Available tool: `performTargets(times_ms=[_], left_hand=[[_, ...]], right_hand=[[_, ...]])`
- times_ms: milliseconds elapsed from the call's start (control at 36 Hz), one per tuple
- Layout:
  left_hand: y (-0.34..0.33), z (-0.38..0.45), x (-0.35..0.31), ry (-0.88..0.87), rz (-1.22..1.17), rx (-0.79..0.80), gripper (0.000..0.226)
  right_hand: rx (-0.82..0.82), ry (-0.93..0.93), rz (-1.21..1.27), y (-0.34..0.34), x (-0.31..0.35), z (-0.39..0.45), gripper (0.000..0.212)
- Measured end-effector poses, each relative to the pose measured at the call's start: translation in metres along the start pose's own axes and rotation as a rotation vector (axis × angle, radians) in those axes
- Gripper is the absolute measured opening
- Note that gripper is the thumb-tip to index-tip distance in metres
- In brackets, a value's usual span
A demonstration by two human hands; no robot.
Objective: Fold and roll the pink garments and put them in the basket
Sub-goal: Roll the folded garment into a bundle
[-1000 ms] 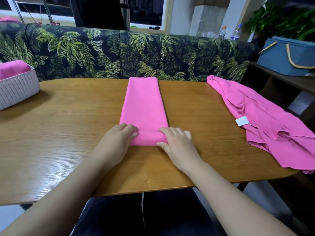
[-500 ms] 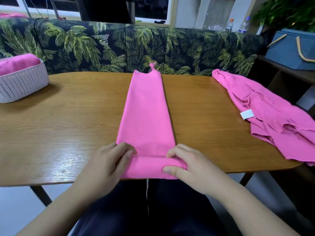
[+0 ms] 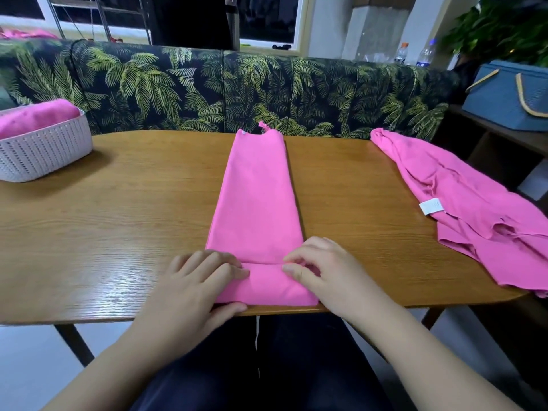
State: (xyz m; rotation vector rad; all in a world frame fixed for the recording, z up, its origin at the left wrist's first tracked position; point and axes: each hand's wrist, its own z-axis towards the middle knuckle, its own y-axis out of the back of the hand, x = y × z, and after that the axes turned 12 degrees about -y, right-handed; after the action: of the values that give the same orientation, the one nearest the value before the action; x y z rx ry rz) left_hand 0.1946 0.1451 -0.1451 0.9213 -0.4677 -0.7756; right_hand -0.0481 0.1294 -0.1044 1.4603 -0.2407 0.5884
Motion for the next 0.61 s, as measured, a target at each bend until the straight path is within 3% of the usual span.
performTargets(times_ms=[83,306,444,556,611], left_hand=[[-0.002,0.002,0.0,0.049,0.0,0.0,0.04],[-0.004,0.009,0.01,0.16,-0.13,0.056,0.05],[-0.006,0.015,0.015,0.191,-0.219,-0.009,0.057],[-0.003,0.016,0.014,0.127,-0.14,-0.068,0.043],[-0.003,0.016,0.013,0.071,-0.066,-0.088,0.035]], right_hand=[[-0.145,0.107,0.044,-0.009,-0.007,-0.009,0.043],[-0.172,0.171,-0.072,-0.021,-0.023,-0.019,0.048],[-0.1,0.099,-0.063,-0.018,-0.027,-0.01,0.059],[-0.043,0.069,-0.092,-0.011,-0.024,-0.003,0.075],[-0.002,0.039,-0.104,-0.007,-0.021,0.002,0.073]])
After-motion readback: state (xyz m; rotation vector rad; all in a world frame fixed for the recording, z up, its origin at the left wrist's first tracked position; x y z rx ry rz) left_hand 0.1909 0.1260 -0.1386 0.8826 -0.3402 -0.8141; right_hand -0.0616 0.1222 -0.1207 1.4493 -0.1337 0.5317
